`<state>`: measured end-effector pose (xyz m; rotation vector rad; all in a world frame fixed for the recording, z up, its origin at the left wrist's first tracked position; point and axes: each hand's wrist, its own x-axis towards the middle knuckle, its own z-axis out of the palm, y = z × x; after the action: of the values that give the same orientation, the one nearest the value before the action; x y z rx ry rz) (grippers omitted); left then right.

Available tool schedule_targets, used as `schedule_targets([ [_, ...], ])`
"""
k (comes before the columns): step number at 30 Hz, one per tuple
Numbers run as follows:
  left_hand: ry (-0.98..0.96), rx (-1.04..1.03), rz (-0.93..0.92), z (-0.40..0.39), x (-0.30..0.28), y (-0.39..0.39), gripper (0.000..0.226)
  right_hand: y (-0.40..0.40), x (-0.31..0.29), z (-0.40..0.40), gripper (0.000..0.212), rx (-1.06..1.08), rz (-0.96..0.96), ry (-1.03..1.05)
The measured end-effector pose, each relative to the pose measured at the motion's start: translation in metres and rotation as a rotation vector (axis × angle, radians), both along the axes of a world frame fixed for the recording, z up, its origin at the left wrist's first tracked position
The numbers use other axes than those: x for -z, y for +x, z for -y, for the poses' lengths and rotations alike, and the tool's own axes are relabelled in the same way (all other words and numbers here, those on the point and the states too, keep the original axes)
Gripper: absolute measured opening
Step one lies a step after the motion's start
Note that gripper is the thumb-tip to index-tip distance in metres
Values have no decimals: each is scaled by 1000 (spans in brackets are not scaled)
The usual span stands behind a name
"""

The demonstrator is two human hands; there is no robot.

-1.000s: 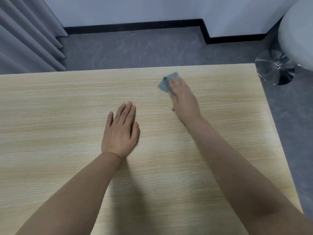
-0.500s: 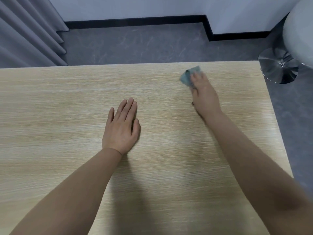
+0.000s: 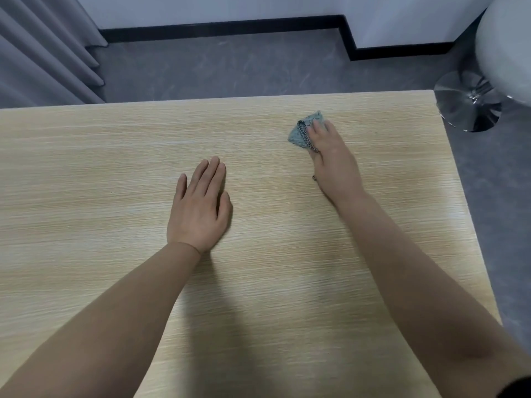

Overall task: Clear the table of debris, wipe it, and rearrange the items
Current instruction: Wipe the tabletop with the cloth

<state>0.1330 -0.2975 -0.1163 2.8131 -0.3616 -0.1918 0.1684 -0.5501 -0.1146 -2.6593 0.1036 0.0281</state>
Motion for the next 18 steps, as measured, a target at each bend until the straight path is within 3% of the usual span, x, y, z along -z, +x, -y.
schedule_targets([
  [5, 17, 1, 6, 0, 0, 0, 57, -61, 1, -50, 46, -352, 34, -23],
  [9, 19, 8, 12, 0, 0, 0, 57, -76, 4, -43, 47, -573, 66, -78],
  [12, 17, -2, 5, 0, -1, 0, 57, -42, 3, -9, 71, -374, 14, -79],
  [15, 11, -2, 6, 1, -1, -1, 57, -23, -1, -2, 53, -28, -3, 4],
  [18, 11, -3, 6, 0, 0, -1, 57, -39, 4, -29, 49, -46, 66, 3],
])
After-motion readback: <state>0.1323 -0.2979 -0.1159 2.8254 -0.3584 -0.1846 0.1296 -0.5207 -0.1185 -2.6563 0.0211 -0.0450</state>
